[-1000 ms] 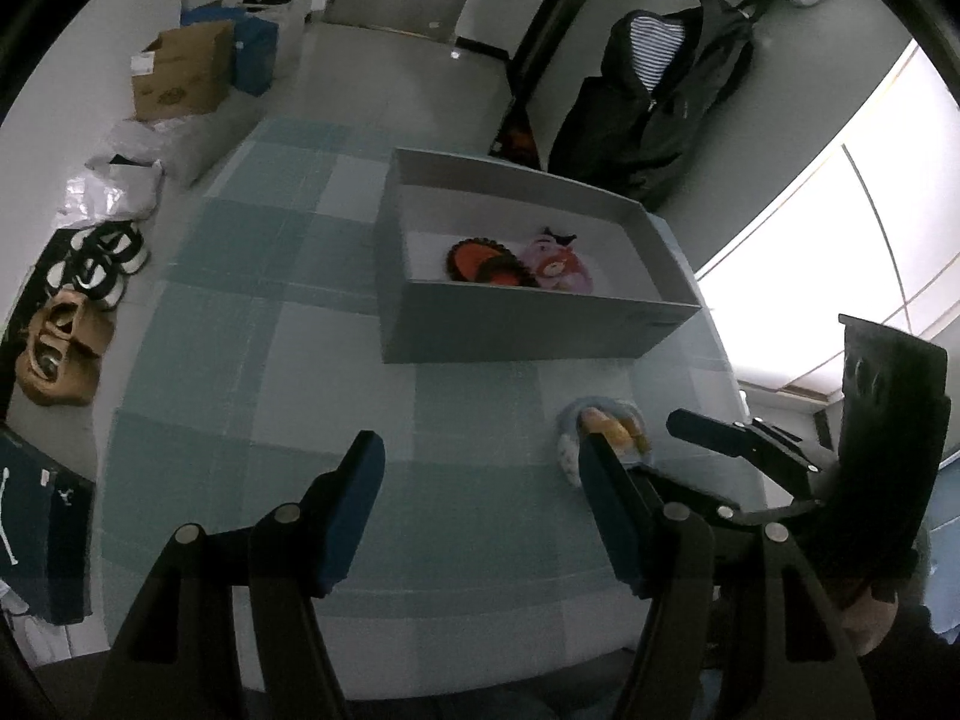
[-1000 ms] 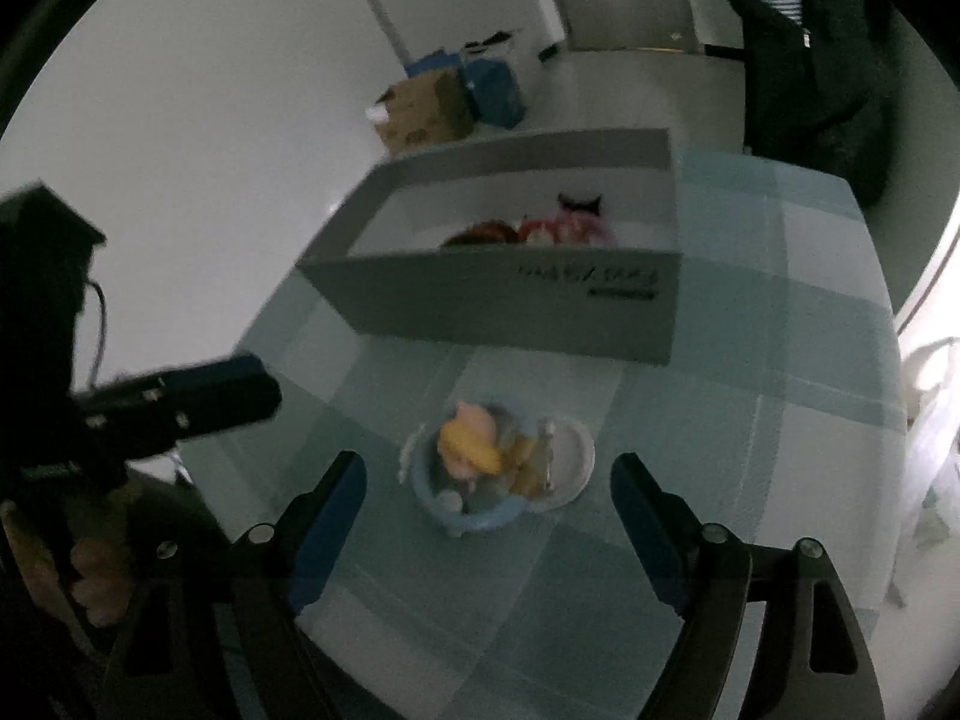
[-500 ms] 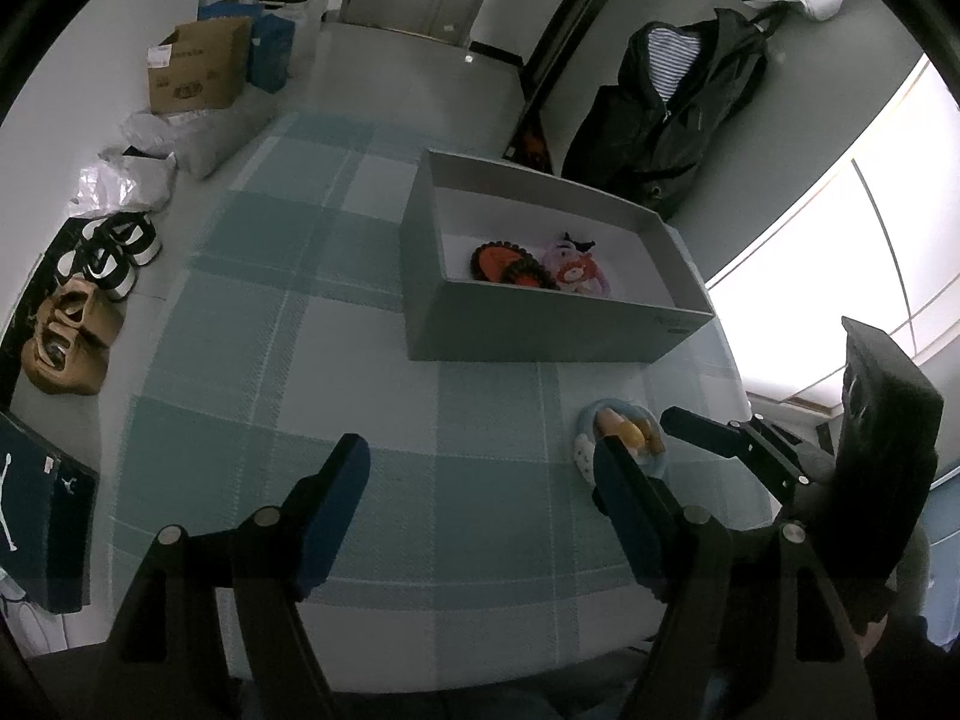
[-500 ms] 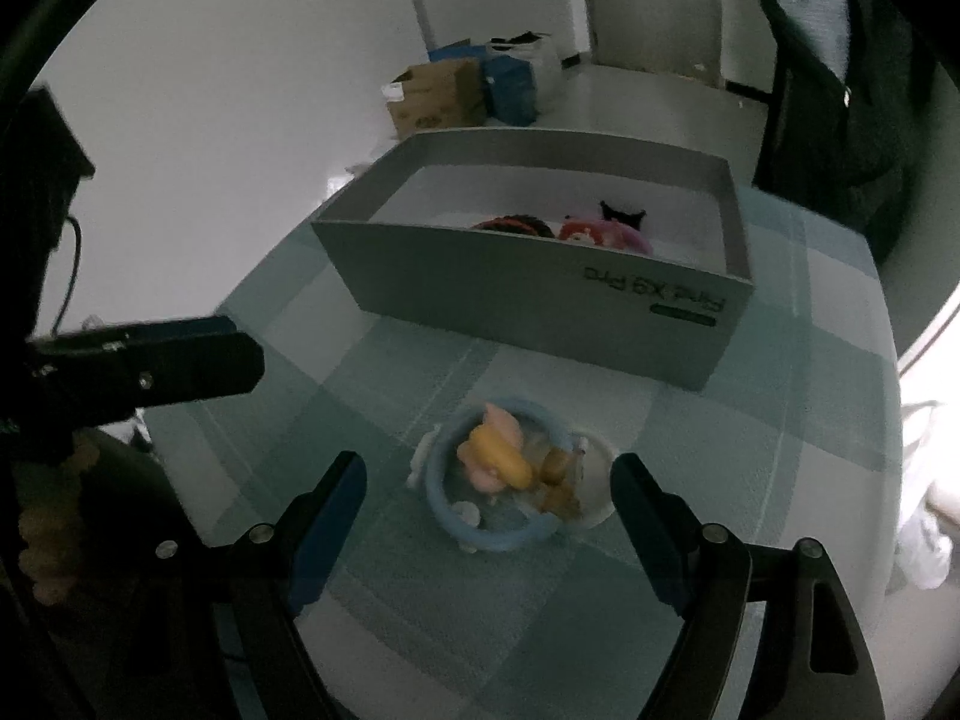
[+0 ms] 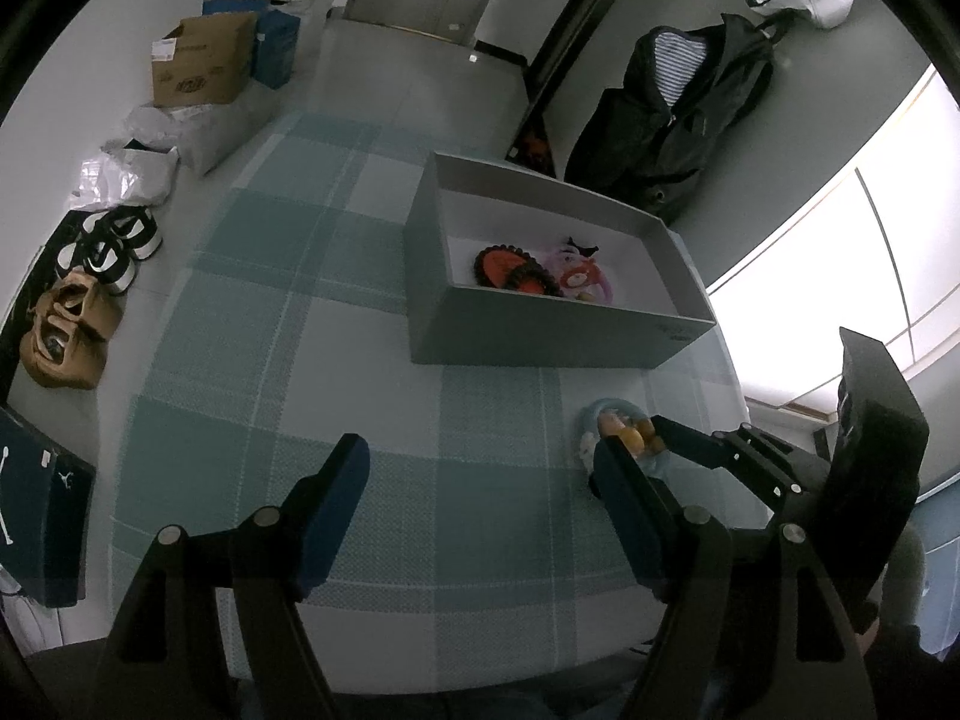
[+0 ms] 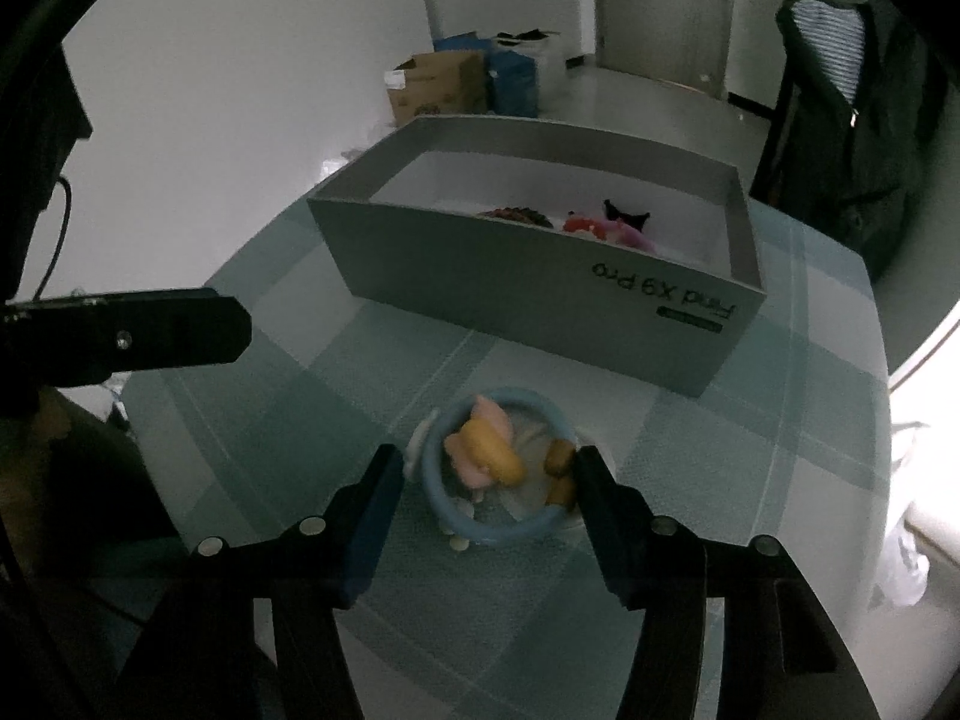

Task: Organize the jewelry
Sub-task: 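Grasp the light blue ring from the bowl with the right gripper and lift it, then grasp the small yellow figurine with the left gripper while the right holds the blue ring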

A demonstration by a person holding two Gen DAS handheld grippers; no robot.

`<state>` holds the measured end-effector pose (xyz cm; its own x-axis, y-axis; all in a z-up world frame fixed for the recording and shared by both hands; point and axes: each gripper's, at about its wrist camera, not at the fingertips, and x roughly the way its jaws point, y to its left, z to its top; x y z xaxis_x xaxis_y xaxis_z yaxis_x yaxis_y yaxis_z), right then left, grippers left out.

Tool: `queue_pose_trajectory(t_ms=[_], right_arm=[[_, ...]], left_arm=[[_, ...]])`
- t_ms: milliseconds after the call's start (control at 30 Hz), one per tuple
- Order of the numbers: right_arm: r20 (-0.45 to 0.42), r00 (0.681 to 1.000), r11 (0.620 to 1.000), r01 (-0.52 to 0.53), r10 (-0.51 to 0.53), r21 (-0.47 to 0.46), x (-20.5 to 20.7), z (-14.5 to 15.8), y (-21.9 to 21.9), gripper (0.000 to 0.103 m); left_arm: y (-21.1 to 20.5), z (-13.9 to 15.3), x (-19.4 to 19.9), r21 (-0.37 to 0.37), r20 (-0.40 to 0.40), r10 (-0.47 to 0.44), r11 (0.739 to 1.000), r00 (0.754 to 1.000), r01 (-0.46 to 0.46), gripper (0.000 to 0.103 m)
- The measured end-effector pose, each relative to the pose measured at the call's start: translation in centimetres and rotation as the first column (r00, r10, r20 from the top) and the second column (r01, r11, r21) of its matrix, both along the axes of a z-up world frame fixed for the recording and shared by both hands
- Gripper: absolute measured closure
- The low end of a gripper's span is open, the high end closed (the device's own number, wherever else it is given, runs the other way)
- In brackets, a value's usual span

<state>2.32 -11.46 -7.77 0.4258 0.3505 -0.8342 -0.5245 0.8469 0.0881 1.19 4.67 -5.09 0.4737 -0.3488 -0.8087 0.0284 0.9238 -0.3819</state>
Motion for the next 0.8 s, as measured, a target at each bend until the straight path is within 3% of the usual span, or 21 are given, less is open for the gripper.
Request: queue_pose_trajectory(t_ms=[433, 800], right_arm=[[-0.037, 0.995, 0.96, 0.097, -0.09, 0.265, 1.2, 3.2, -4.3, 0.046], [-0.02, 0.98, 0.919, 0.192, -0.197, 0.344, 1.7, 5.8, -8.1, 0.046]], left_arm=[[-0.3, -0.4, 0.3, -0.011, -0.017, -0.009, 1.0, 1.0, 0.009, 0.03], [-4.1, -1.0, 0.7, 0.035, -0.022, -0.139, 0.99, 0.99, 0.14, 0.03]])
